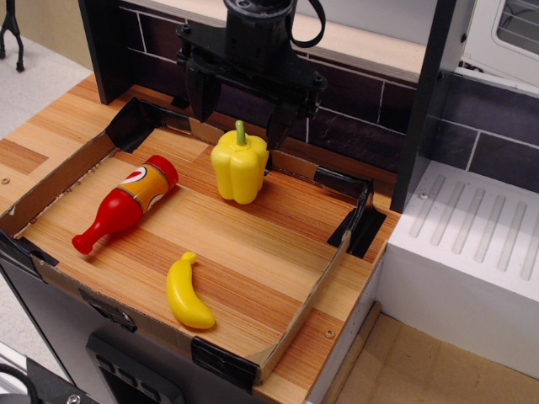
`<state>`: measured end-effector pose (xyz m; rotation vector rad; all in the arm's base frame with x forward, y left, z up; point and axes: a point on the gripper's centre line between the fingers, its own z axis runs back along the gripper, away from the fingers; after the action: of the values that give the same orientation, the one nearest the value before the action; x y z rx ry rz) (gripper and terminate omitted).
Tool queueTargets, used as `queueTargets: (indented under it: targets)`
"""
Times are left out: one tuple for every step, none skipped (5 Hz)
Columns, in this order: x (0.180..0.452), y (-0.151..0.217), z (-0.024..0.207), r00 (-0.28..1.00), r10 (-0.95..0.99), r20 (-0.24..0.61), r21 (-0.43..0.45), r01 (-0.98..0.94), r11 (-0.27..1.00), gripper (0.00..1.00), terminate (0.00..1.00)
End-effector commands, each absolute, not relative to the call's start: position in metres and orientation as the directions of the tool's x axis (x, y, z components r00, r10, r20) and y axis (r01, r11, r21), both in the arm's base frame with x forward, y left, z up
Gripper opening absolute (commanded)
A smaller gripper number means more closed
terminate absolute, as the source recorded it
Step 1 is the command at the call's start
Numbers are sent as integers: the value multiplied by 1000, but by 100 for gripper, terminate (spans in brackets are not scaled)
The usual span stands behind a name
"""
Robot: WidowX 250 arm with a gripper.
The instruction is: Upright hot sauce bottle
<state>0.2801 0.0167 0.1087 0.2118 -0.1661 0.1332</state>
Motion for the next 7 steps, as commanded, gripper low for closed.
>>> queueTargets:
  targets:
    - [280,17,109,978,114,178,198,-149,969,100,0]
    - [257,44,124,976,84,202,198,-125,972,100,0]
    - [243,71,131,965,77,250,199,-129,971,100,0]
    - [229,102,122,965,81,251,251,-146,957,100,0]
    - [217,119,99,975,54,215,266,-112,957,100,0]
    - [207,131,74,986,44,159,223,-79,972,100,0]
    - [200,139,56,984,29,177,241,-72,968,100,0]
